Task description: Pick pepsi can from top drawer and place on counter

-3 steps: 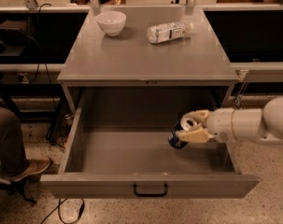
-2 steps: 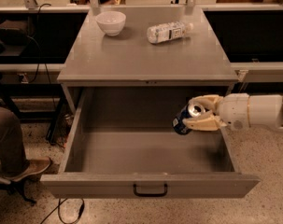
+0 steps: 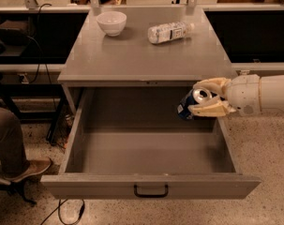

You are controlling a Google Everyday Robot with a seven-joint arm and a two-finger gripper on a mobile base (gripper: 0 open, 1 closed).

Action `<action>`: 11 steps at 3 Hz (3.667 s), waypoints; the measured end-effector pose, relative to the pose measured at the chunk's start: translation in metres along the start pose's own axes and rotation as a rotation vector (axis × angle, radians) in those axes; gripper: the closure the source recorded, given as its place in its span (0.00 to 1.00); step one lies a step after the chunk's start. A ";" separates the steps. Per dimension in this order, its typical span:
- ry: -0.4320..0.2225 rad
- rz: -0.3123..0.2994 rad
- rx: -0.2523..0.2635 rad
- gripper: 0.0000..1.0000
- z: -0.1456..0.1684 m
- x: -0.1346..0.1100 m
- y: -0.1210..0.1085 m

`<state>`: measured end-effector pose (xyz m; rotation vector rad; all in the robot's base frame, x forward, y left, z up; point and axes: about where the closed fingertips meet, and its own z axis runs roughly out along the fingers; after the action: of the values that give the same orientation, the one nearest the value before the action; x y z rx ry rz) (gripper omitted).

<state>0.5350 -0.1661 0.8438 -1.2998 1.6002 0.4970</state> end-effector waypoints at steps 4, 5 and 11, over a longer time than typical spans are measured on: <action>0.149 -0.091 0.040 1.00 -0.008 -0.129 -0.103; 0.203 -0.060 -0.017 1.00 0.026 -0.142 -0.130; 0.235 0.216 -0.132 0.52 0.113 -0.072 -0.173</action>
Offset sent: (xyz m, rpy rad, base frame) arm 0.0727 -0.0011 0.1750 -0.1894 -0.0953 -0.0882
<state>0.7357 -0.1004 0.9001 -1.3286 1.9445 0.6086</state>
